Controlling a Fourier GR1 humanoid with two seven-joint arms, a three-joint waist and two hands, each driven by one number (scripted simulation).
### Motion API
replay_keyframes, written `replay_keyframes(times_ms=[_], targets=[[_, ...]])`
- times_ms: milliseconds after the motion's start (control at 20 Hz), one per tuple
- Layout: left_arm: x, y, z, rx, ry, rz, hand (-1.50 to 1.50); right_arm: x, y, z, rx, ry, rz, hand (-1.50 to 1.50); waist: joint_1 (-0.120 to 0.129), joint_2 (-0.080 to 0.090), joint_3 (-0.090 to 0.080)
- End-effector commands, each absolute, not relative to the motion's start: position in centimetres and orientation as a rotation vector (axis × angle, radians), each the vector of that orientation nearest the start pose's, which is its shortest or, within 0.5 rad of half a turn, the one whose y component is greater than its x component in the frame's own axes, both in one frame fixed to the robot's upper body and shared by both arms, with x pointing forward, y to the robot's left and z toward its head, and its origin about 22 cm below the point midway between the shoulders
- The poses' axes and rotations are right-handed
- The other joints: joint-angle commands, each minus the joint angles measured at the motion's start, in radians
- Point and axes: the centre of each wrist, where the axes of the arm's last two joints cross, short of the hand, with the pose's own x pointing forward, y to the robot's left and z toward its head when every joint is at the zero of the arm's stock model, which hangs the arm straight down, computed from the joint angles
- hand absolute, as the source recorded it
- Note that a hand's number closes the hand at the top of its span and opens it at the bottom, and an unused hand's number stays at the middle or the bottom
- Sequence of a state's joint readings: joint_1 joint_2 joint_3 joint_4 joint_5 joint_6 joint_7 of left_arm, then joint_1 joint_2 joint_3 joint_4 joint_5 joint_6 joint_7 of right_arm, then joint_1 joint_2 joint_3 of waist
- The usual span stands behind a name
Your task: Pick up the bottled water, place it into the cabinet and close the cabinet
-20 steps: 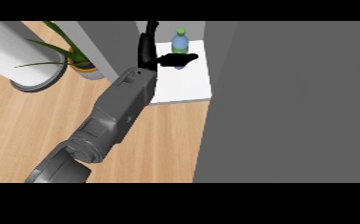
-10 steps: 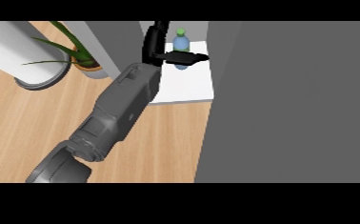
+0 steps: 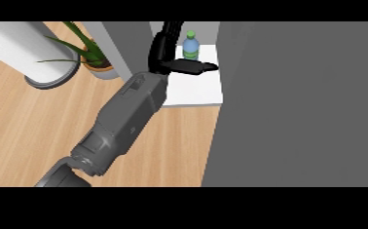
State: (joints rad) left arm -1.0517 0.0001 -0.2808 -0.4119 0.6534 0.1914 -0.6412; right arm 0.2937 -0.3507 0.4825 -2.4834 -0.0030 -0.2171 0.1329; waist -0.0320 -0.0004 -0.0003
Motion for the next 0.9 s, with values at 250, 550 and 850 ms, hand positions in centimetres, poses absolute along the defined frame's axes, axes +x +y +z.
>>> replay_keyframes(times_ms=[250,550,850], targets=[[36.6,6.8,2.6,-0.422,-1.828,0.028,1.50,8.9,-19.9,17.9,0.162,-1.976,0.243,-1.50,0.055,-0.016,-0.001],[33.4,11.6,0.9,-0.383,-1.835,0.041,1.50,9.4,-19.8,16.8,0.146,-1.911,0.505,1.50,0.048,-0.012,0.000],[28.1,14.6,0.4,-0.375,-1.820,0.046,1.50,8.6,-18.4,17.8,0.302,-1.776,0.599,1.50,0.054,-0.010,-0.001]])
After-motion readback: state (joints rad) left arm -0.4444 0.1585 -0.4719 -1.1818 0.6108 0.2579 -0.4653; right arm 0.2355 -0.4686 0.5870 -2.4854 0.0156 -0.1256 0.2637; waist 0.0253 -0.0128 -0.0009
